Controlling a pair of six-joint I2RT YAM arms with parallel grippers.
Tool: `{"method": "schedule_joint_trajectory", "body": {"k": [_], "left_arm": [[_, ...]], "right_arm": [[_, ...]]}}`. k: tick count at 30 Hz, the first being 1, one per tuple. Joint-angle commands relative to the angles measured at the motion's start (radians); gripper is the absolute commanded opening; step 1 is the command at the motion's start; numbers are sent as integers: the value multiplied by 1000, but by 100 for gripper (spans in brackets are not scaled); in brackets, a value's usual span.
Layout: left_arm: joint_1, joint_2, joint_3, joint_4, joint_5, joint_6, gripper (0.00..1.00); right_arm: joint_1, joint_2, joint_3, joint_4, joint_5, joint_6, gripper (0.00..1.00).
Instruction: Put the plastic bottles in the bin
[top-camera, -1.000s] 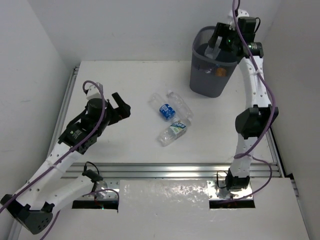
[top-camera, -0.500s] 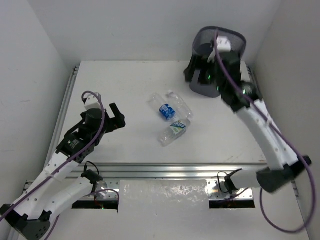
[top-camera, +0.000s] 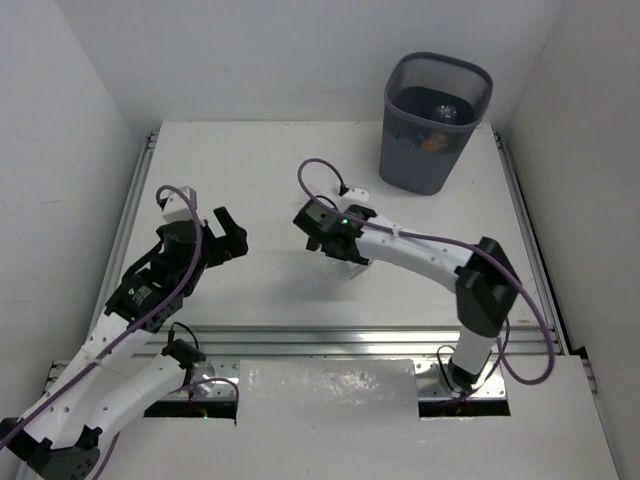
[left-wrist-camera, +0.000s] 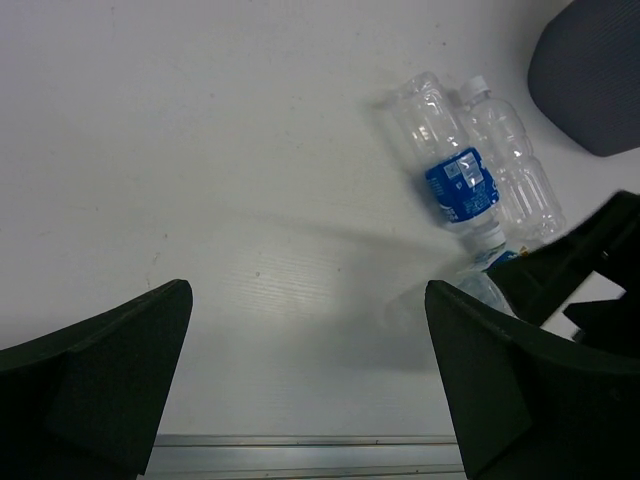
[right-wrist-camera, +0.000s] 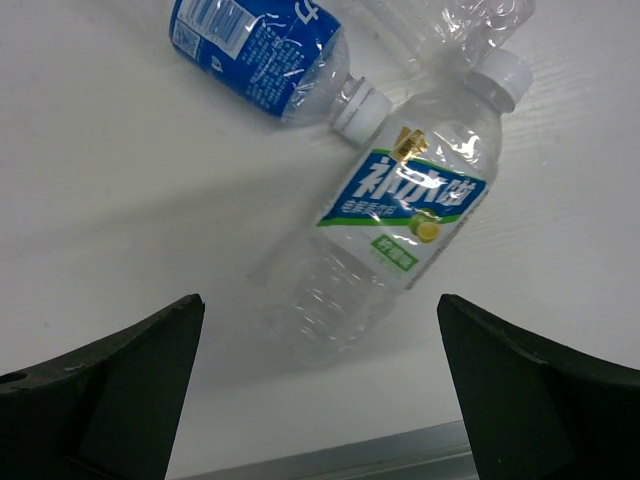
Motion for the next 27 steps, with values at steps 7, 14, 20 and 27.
{"method": "schedule_joint_trajectory", "body": {"k": [7, 14, 20, 27], "left_arm": [[-14, -61, -4, 30, 21, 11, 100], [-14, -59, -4, 41, 46, 23, 100], [-14, -53, -4, 46, 58, 28, 100], [-14, -53, -7, 47, 62, 31, 100]], "right_arm": [[6, 179, 137, -217, 17, 397, 99], [6, 200, -1, -32, -18, 351, 99], [6, 84, -200, 102, -11, 370, 74], [62, -180, -313, 116, 80, 247, 19]]}}
